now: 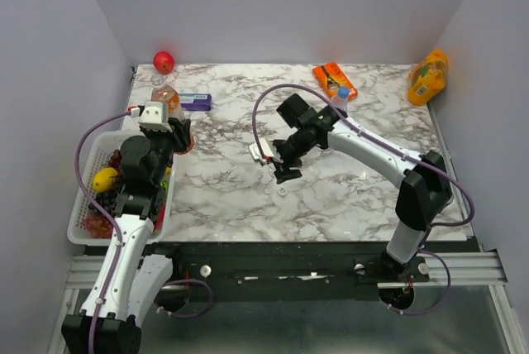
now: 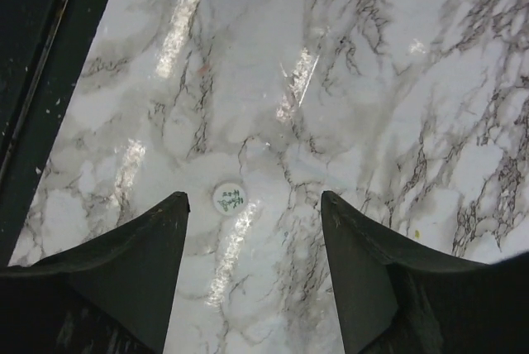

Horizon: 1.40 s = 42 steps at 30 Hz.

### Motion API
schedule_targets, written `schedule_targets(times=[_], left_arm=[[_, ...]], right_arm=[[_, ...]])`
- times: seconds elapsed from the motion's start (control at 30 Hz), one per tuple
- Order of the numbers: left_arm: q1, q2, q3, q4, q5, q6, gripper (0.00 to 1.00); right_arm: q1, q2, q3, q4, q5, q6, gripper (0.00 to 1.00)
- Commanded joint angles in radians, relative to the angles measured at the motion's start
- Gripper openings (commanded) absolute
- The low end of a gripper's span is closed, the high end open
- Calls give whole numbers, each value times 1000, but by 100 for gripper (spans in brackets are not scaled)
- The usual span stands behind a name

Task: Screw on the bottle caps

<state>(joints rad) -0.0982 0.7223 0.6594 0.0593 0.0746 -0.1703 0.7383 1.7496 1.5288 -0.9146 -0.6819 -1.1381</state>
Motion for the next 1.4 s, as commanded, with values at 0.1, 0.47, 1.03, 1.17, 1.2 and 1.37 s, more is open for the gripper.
schedule_targets(times=[0.1,0.47,1.03,1.17,1.2,1.37], left_arm=[[5,14,3,-7,59,-11,0],[6,25,-9,-35,65,-8,0],[6,23,-21,-50,80,-8,0],[6,25,-21,-50,82,-8,0],[6,28,-21,-49,83,-8,0],[6,31,-24,-47,88,-11,0]], right_arm=[[72,63,-73,-58,169,-316,64],[93,148,-162,83,266,-286,60],[92,202,-194,102,309,-272,53],[92,203,-194,106,301,-261,50],[93,205,-194,106,303,-258,50],[93,209,-200,114,300,-243,47]])
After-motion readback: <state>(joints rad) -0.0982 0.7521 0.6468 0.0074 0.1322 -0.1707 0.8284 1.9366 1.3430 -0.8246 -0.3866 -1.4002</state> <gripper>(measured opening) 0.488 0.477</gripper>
